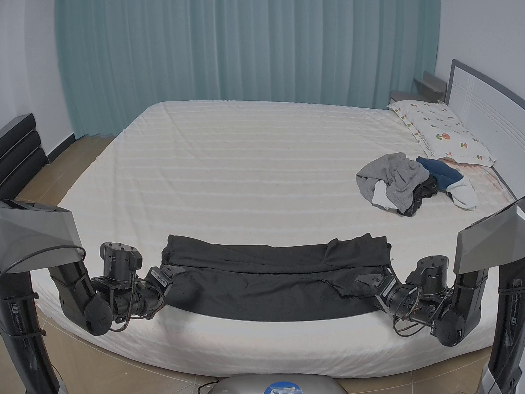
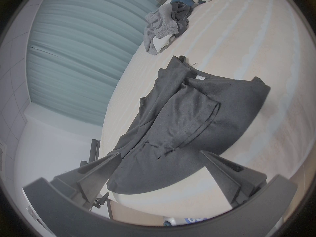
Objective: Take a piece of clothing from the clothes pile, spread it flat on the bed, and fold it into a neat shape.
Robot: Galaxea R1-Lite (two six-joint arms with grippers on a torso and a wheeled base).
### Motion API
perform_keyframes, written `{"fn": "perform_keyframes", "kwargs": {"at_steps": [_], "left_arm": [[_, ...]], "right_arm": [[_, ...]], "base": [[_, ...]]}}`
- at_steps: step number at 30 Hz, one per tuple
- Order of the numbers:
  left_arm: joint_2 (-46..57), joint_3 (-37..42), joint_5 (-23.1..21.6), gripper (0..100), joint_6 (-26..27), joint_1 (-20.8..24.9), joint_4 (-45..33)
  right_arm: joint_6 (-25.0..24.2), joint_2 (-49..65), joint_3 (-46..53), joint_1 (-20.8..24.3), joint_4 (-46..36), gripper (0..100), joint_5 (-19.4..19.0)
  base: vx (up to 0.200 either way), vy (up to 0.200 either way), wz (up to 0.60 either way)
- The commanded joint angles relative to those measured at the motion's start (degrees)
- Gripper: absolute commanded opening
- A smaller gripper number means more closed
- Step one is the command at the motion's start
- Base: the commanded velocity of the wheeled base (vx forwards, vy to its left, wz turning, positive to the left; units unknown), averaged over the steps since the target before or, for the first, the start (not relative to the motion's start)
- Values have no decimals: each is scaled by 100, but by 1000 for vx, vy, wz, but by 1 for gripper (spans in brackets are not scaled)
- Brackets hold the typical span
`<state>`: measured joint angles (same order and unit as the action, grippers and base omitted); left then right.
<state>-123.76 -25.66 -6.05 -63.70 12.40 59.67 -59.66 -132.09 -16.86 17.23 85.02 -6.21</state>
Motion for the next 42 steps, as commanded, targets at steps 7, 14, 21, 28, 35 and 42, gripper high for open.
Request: {"fn": "perform_keyframes", "kwargs": {"at_steps": [7, 14, 21, 28, 35, 42], "left_arm": [[-25, 0, 7, 100, 6, 8, 0], [-34, 0, 7, 100, 24, -1, 0], [-61, -9, 7, 100, 24, 8, 9], [-61, -9, 16, 100, 24, -1, 9], [-61, -9, 16, 100, 24, -1, 9], [-61, -9, 16, 100, 24, -1, 9]], "right_arm": [[-2, -502, -450, 44, -3, 100, 251], [16, -546, -503, 114, -64, 100, 374], [16, -705, -819, 114, -82, 100, 621], [33, -731, -749, 255, -73, 0, 735], [33, -573, -503, 246, 6, 0, 726], [42, -256, -63, 255, 24, 0, 647]], "base": [[0, 0, 0], [0, 0, 0], [0, 0, 0], [0, 0, 0], [0, 0, 0], [0, 0, 0]]}}
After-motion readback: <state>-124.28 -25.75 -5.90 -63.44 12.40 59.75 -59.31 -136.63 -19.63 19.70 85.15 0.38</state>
